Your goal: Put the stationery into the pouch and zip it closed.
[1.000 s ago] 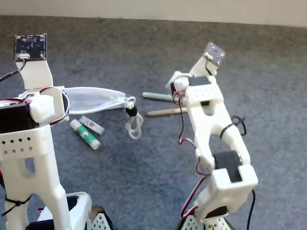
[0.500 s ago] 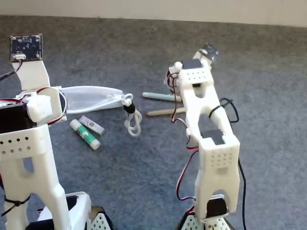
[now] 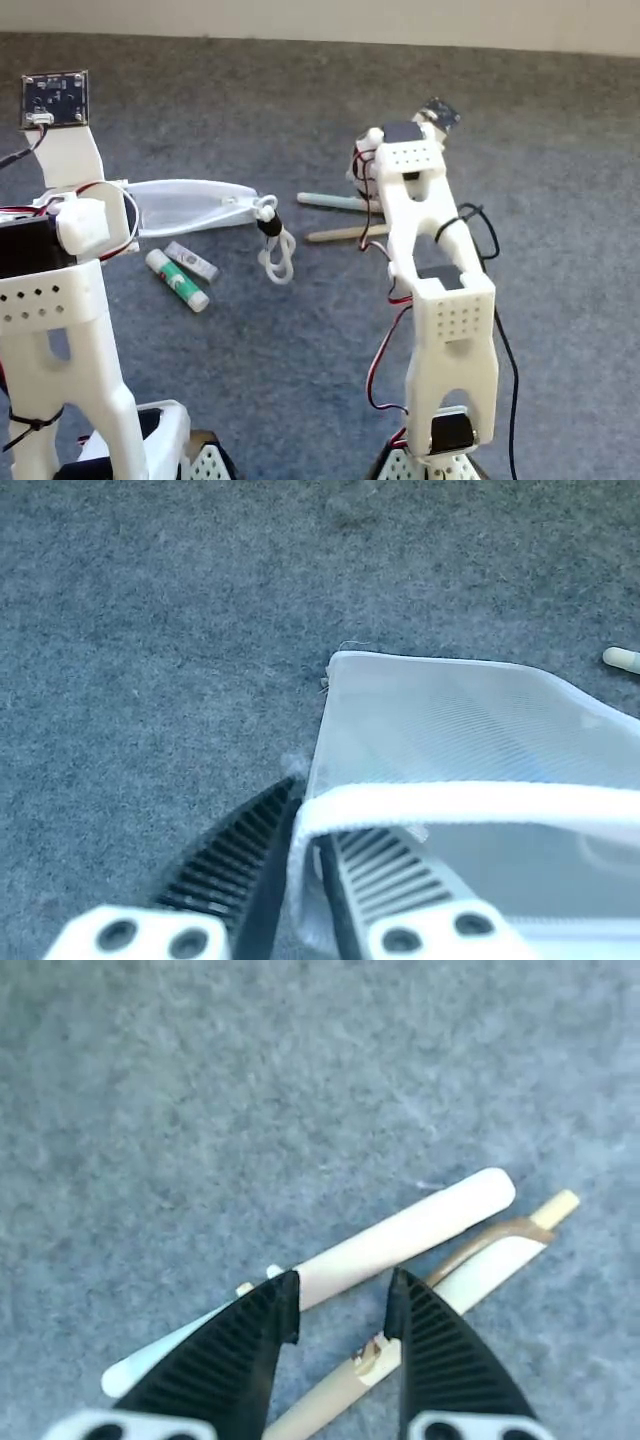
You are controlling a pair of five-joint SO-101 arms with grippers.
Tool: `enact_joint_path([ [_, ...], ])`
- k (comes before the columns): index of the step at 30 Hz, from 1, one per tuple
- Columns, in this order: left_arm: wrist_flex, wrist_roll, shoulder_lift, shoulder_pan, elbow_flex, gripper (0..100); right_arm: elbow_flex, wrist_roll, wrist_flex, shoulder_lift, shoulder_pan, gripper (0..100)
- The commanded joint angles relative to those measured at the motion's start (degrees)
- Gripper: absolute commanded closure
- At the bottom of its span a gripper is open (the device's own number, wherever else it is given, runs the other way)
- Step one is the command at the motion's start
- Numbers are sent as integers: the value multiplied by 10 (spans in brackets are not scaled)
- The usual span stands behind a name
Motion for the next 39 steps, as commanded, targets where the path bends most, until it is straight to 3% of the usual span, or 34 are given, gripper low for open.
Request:
enact_joint_path([
  [1, -5, 4, 7, -4, 5, 993, -29, -4, -2, -3, 6, 858],
  [15, -4, 4, 7, -5, 6, 993, -59, -4, -27, 40, 25, 858],
  [29, -4, 4, 7, -4, 7, 993, -231, -4, 13, 143, 65, 858],
  [35, -4, 4, 7, -4, 7, 993, -275, -3, 13, 175, 71, 995],
  [39, -4, 4, 7, -4, 7, 993, -280, 12, 31, 175, 71, 994],
])
